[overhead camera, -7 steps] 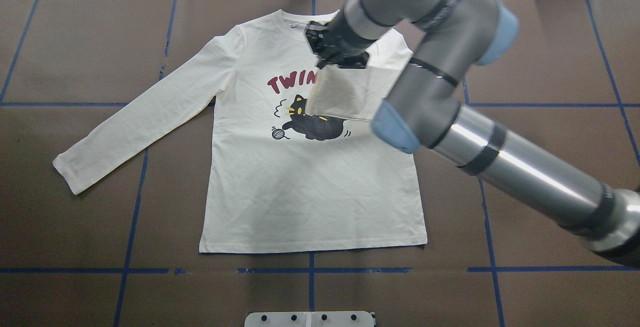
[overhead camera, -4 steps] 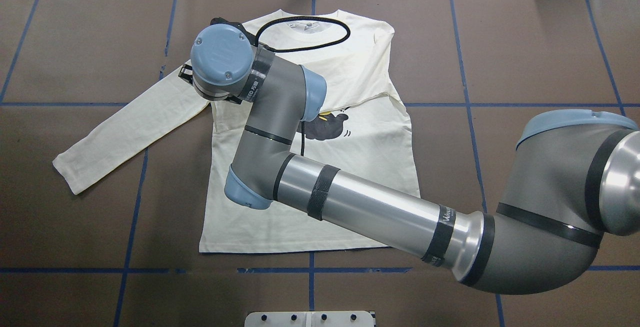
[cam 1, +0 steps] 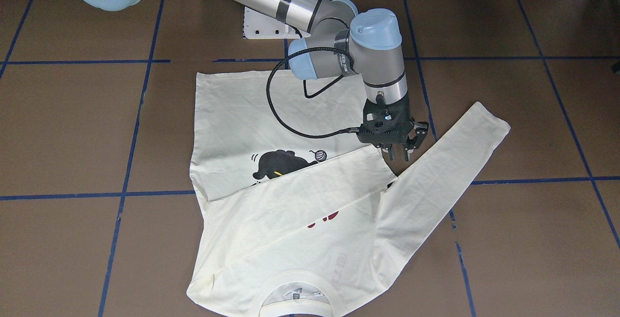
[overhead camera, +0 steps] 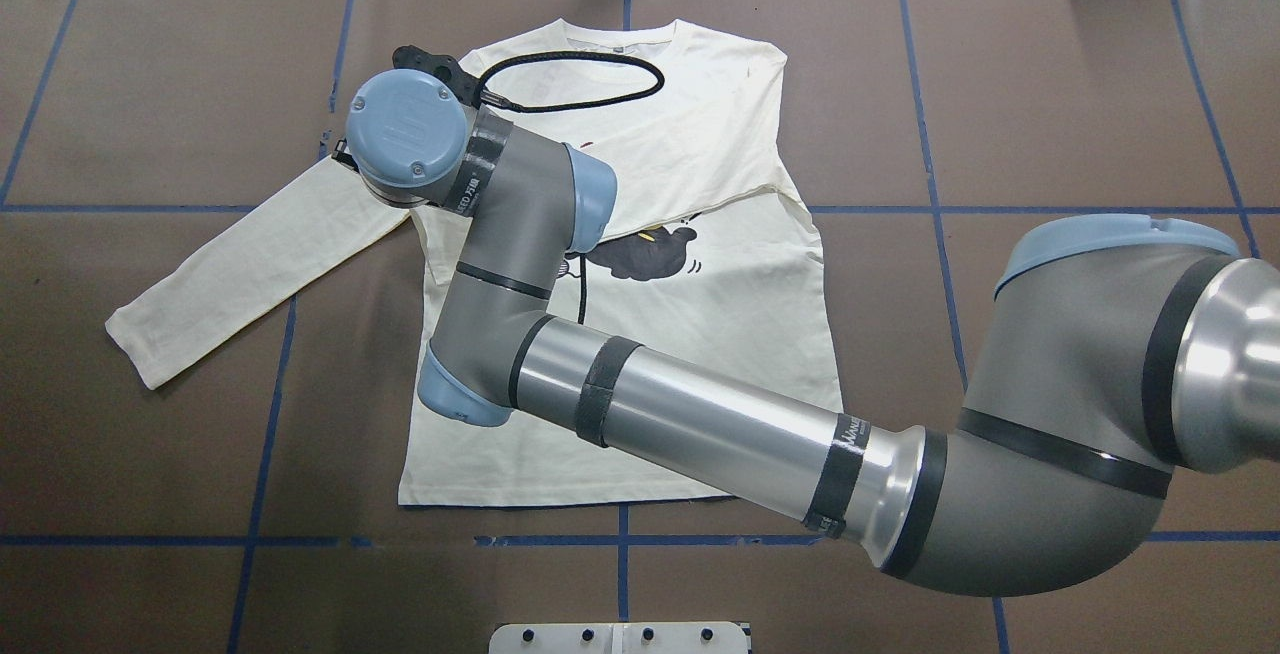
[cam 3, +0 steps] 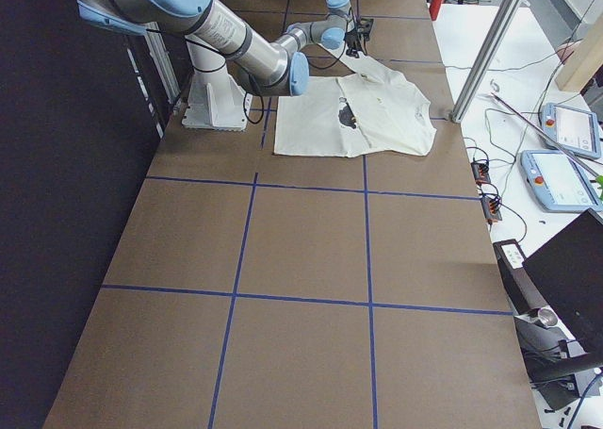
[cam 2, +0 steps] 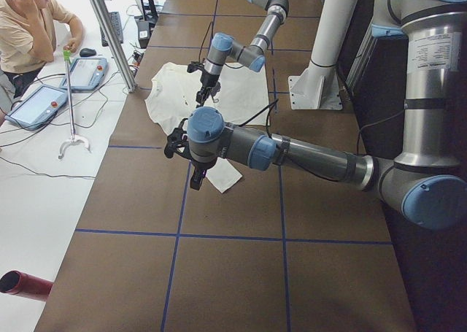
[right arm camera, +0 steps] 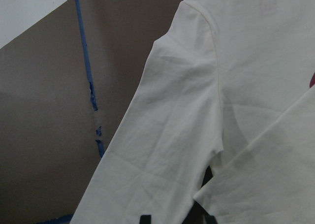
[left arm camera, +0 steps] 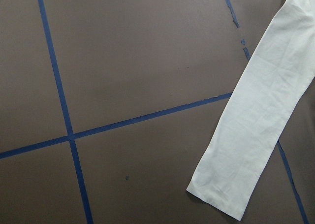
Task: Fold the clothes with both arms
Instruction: 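Carry the grasped sleeve across the shirt body toward the left arm, then release the sleeve with the right gripper while the left gripper grasps the other cuff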
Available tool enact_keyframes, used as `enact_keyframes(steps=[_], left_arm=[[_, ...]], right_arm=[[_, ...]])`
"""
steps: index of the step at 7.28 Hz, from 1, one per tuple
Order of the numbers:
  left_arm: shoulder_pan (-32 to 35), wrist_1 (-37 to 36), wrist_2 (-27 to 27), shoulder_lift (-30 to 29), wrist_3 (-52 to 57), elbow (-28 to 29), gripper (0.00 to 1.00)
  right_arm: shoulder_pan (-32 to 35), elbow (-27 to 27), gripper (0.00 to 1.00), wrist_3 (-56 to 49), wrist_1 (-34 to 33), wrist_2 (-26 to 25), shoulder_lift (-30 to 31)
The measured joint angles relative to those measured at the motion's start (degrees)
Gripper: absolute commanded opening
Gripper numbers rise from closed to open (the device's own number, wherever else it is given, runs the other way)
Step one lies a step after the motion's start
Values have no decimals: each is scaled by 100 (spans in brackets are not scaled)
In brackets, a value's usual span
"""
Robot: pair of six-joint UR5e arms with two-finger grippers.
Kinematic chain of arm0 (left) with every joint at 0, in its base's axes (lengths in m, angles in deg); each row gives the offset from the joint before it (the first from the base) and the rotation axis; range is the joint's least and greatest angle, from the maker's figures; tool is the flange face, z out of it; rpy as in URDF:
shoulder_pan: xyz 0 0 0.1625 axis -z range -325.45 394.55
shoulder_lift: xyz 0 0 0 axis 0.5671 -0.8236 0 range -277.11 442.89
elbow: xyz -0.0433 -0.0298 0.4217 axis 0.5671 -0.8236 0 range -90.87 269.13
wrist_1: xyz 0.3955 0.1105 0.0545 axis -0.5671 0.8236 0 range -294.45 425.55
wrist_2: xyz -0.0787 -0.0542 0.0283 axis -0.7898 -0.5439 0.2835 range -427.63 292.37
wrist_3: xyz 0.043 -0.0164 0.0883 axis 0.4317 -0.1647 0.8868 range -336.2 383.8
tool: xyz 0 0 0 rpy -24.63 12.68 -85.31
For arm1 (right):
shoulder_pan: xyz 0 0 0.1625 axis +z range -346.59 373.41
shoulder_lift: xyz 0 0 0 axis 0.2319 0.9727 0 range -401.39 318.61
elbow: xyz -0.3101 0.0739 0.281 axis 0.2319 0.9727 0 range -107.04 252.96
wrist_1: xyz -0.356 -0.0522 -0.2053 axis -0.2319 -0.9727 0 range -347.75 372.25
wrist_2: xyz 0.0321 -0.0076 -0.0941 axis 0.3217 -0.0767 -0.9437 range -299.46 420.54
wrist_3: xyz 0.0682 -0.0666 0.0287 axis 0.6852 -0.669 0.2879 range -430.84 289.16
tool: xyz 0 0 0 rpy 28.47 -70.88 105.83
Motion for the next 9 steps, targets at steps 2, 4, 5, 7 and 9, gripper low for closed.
enact_keyframes(steps=[2, 4, 5, 7, 9], left_arm=[[-849, 831, 266, -25, -1655, 290, 90], [-1843, 1480, 1210, -93, -3169, 531, 76], [-2213, 1722, 1534, -106, -3565, 735, 74], [-2650, 2187, 1736, -131, -3809, 1256, 74], [-2877, 2334, 1761, -208, -3884, 1543, 67]], right_arm=[[254, -621, 99, 189, -26, 163, 285], [679, -2257, 99, 269, -103, 867, 1624], [947, -2968, 99, 264, -144, 1306, 2312], [1369, -3844, 99, 142, -175, 1850, 3274], [1509, -4067, 100, 57, -175, 1988, 3594]])
